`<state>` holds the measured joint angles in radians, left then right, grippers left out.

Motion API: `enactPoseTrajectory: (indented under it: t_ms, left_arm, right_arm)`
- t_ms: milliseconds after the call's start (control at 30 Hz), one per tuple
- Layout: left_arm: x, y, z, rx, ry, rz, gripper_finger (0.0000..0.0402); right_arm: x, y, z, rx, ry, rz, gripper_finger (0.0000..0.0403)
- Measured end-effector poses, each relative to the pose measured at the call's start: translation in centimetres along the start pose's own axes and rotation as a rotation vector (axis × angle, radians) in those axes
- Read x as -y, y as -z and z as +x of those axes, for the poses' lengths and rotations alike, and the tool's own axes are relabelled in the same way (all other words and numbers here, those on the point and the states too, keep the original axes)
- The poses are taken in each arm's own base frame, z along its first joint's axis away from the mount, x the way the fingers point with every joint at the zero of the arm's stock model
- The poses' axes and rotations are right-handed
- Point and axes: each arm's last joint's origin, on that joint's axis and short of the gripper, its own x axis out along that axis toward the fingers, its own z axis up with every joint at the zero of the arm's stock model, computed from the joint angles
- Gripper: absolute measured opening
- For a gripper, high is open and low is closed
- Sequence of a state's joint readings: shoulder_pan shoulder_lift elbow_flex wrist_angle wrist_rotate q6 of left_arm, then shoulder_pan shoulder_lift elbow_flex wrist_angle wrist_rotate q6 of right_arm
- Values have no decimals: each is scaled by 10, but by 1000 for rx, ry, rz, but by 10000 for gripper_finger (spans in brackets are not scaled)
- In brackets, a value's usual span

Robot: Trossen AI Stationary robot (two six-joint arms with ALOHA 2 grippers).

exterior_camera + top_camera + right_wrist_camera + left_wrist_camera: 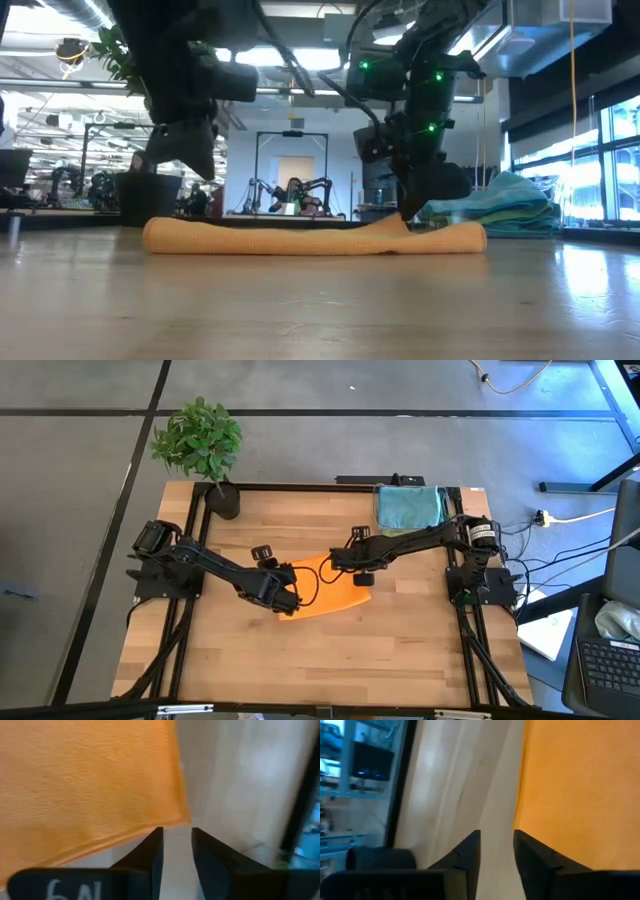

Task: Fold microfiber towels
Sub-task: Fold the orange microfiber towel

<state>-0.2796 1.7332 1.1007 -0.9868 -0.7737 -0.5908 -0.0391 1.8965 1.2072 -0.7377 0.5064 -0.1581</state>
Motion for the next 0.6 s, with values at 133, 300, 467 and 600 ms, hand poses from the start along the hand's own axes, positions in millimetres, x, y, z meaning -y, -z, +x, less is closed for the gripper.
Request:
enactPoseTrajectory:
  t_ms: [133, 300, 467, 600]
  left_arm:
    - [2, 10, -7, -28, -26, 0, 117]
    - [23, 21, -29, 29, 61, 12, 112]
    - [56, 33, -63, 239, 185, 163, 111]
    - [58, 34, -67, 386, 16, 99, 111]
  right_arm:
    - [-2, 3, -4, -35, 108, -9, 119]
    - [-15, 5, -37, 45, 142, 14, 121]
    - [-43, 4, -81, 228, -59, 33, 122]
    - [-77, -4, -102, 388, -316, 44, 122]
